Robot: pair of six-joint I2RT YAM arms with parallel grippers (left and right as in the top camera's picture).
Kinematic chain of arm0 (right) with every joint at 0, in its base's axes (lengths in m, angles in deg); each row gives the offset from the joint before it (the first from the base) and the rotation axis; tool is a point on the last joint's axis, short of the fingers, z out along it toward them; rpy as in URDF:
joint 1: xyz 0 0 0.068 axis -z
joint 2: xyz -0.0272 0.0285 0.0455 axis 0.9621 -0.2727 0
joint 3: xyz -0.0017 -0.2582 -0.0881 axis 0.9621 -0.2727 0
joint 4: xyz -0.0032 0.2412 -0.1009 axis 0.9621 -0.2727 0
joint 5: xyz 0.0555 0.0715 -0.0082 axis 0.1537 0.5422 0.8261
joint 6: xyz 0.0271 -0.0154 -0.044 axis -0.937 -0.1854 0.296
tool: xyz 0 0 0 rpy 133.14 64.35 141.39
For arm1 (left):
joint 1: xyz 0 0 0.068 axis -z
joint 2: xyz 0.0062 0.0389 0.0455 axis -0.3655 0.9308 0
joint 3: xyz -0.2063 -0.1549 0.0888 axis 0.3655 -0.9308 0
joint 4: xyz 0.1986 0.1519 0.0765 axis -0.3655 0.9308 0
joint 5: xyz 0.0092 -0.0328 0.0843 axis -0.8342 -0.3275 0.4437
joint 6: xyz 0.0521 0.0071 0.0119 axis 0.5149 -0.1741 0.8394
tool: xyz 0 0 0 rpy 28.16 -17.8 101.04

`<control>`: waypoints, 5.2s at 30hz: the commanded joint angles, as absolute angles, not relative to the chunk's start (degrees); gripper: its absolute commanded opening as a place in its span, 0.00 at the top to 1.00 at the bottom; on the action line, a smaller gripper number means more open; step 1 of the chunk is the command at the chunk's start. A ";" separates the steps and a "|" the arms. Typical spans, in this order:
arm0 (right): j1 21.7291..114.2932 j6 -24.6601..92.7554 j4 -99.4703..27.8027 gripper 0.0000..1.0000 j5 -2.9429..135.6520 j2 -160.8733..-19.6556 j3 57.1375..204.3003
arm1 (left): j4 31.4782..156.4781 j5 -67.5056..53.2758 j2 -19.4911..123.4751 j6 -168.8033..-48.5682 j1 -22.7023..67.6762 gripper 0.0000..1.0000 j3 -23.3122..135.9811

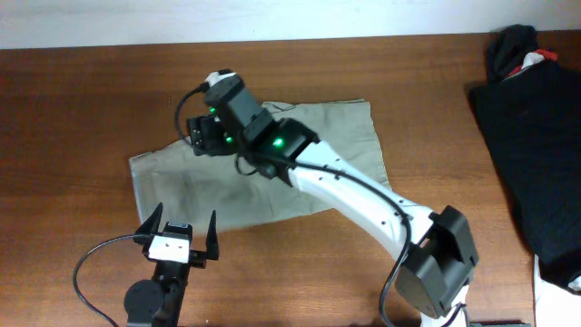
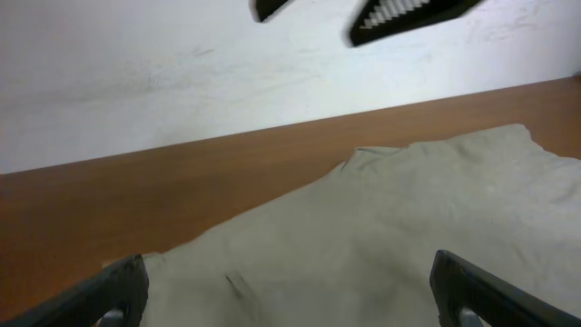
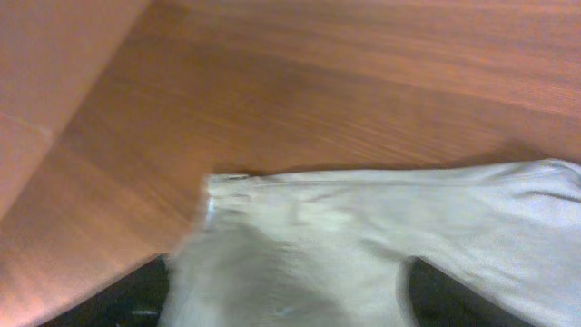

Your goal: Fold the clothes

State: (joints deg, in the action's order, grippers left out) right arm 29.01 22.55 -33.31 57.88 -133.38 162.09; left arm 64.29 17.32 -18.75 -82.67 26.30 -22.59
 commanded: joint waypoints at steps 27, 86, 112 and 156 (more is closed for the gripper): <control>51.76 22.62 -67.56 0.01 55.44 -124.46 162.93 | 64.20 17.45 -18.99 -81.94 26.56 0.01 -23.01; 65.49 27.88 -37.81 0.86 47.15 -141.62 163.03 | 64.22 17.45 -18.99 -81.97 26.56 0.01 -23.01; 68.70 22.62 -70.79 0.01 61.49 -134.32 163.03 | 64.22 17.47 -18.99 -81.97 26.56 0.01 -23.01; 75.80 32.34 -69.11 0.01 59.44 -132.11 162.79 | 64.22 17.45 -18.99 -81.97 26.56 0.01 -23.01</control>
State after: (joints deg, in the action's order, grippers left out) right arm 75.93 27.53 -68.78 57.47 -128.39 162.79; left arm 64.29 17.34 -18.70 -82.67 26.30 -22.59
